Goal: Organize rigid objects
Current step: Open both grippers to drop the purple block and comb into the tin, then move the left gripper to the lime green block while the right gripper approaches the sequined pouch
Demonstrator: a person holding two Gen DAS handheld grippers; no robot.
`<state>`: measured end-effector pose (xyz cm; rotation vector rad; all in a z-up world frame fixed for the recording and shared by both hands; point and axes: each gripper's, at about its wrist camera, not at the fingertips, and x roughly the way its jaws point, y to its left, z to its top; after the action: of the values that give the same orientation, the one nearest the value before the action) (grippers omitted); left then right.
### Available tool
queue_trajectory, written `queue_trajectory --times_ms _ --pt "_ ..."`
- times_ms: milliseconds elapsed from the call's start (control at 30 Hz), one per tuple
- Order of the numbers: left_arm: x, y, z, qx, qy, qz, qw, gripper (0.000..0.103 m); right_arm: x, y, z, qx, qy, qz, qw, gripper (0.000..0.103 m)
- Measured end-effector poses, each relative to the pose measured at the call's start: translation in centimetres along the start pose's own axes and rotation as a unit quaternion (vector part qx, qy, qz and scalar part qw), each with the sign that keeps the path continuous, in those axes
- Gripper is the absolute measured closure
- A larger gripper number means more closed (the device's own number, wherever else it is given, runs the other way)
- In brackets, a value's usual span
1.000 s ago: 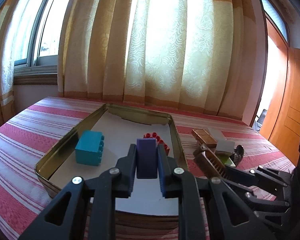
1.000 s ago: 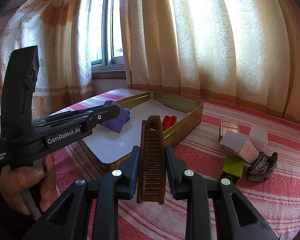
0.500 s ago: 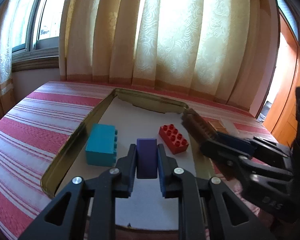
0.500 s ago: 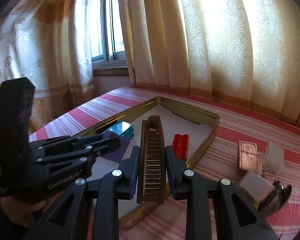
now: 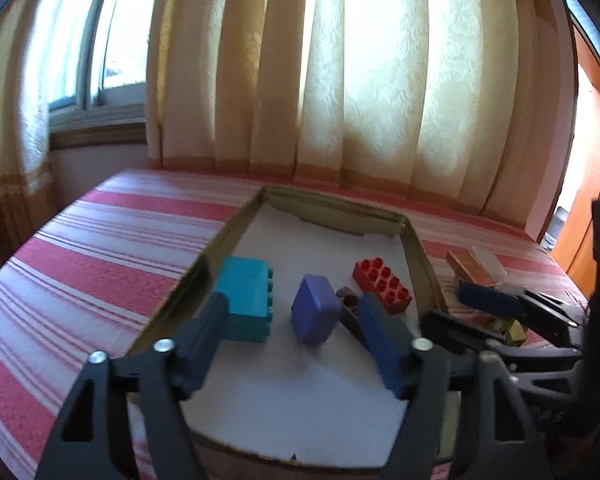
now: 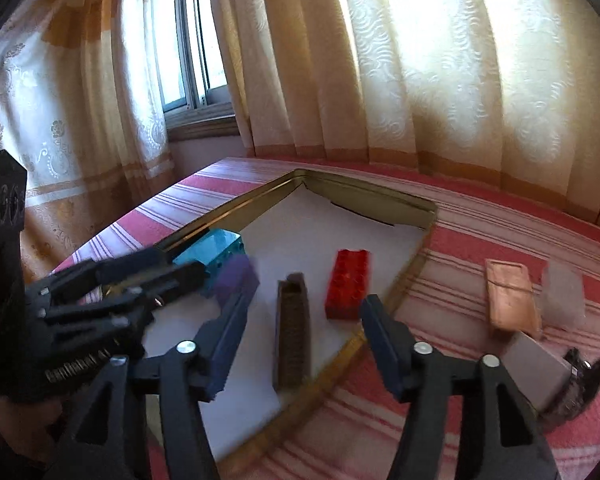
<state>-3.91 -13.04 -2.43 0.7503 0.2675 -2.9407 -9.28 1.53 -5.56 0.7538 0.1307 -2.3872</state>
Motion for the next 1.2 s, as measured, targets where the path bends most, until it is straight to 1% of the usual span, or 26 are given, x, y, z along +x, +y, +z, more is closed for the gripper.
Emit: queue_trajectory --times_ms 67,133,200,267,300,400,500,567,667,700,833,933,1033,1133,1200 --pt "-0.7 -0.7 -0.1 0.004 -0.009 -0.001 0.9999 0.032 -1.8 -1.0 -0.9 -0.001 -0.01 -0.015 1.0 0.032" --pt "-1.5 -2.1 -0.3 0.01 -0.017 -0.015 0.9997 0.031 -3.1 -2.1 -1.8 -0.002 -0.015 -0.027 1.0 0.029" --pt "-1.9 -3.5 -0.4 0.017 -0.021 -0.026 0.9993 0.02 -4.7 -3.5 -2.7 0.002 -0.019 -0.044 0.999 0.029" --pt "-2.3 -5.3 -0.5 0.027 -0.025 -0.043 0.9984 0.013 -6.1 -4.9 -3.6 0.007 -0.022 -0.057 0.998 0.029" --pt "-2.5 -6.3 -0.6 0.035 -0.026 -0.05 0.9978 0.012 -6.9 -5.7 -4.0 0.01 -0.024 -0.066 0.997 0.029" --pt "-2.4 -9.1 -1.1 0.059 -0.019 -0.069 0.9957 0.012 -8.8 -8.1 -5.0 0.021 -0.03 -0.093 0.995 0.029" --pt "-1.6 -11.9 -1.7 0.078 0.003 -0.091 0.9927 0.012 -10.0 -10.7 -5.5 0.039 -0.031 -0.125 0.991 0.028" --pt "-1.0 -13.8 -2.0 0.093 0.017 -0.102 0.9903 0.012 -10.5 -12.4 -5.8 0.059 -0.029 -0.139 0.988 0.028" --pt "0.0 -15.8 -2.5 0.106 0.037 -0.11 0.9876 0.012 -10.8 -14.6 -6.1 0.09 -0.027 -0.157 0.983 0.028" --pt "0.6 -16.8 -2.6 0.114 0.051 -0.107 0.9864 0.012 -10.9 -15.1 -6.2 0.098 -0.025 -0.16 0.982 0.028" --pt "1.9 -19.1 -3.0 0.134 0.074 -0.106 0.9826 0.012 -11.5 -17.0 -6.5 0.129 -0.027 -0.155 0.979 0.028" --pt "3.0 -20.4 -3.2 0.14 0.097 -0.111 0.9791 0.012 -11.9 -17.7 -6.6 0.138 -0.03 -0.158 0.977 0.028" --pt "4.1 -21.2 -3.2 0.144 0.112 -0.104 0.9776 0.012 -11.7 -17.8 -6.7 0.143 -0.026 -0.159 0.976 0.028" --pt "5.2 -21.7 -3.2 0.144 0.128 -0.101 0.9761 0.019 -11.4 -18.1 -6.7 0.149 -0.019 -0.16 0.976 0.028" --pt "5.9 -22.0 -3.4 0.143 0.146 -0.102 0.9735 0.027 -11.2 -18.4 -6.7 0.153 -0.015 -0.159 0.975 0.028"
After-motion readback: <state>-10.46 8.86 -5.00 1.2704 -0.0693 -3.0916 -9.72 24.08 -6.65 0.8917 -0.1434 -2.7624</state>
